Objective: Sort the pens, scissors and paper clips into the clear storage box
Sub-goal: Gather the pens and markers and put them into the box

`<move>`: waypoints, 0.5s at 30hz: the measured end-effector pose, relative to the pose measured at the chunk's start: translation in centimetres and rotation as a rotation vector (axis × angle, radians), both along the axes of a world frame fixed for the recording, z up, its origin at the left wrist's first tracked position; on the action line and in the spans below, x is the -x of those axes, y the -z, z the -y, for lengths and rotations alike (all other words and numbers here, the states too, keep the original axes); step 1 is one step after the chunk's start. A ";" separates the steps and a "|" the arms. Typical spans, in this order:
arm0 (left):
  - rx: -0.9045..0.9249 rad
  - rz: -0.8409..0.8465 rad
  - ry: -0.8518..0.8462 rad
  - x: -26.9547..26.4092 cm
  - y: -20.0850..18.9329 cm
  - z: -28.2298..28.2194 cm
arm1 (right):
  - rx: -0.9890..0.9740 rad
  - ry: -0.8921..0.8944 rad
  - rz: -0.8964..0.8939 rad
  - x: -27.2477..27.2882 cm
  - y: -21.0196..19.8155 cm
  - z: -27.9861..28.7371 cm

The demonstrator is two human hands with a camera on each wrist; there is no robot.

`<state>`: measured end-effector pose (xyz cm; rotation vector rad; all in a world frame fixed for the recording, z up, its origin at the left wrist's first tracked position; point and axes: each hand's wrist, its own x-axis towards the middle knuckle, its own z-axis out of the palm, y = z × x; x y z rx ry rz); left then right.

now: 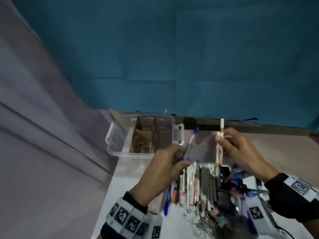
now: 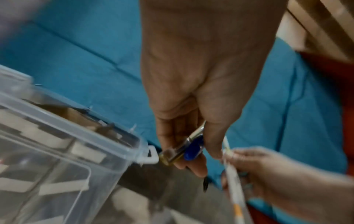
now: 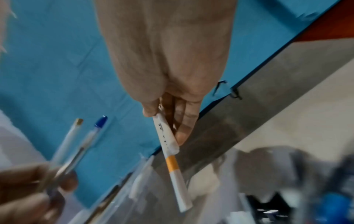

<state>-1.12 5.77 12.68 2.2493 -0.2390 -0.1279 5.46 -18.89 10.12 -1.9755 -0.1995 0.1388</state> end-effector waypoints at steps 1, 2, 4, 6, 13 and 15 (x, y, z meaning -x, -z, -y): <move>0.081 -0.020 -0.077 -0.4 -0.9 -1.8 | -0.019 -0.030 -0.024 -0.7 -0.3 -2.1; 0.143 -0.034 -0.167 -0.9 -1.8 -3.5 | -0.037 -0.072 -0.042 -1.3 -0.6 -4.2; 0.228 -0.048 -0.359 -2.4 -2.3 -7.5 | -0.053 -0.135 -0.045 -2.9 -0.5 -8.8; 0.251 -0.050 -0.509 -3.7 -2.4 -11.1 | -0.061 -0.161 -0.063 -4.5 -0.4 -13.7; 0.098 -0.163 -0.666 -7.5 1.9 -17.9 | -0.225 -0.106 -0.290 -7.5 -0.1 -28.1; 0.035 -0.173 -0.631 -7.8 2.6 -18.1 | -0.172 -0.161 -0.386 -7.3 0.8 -29.5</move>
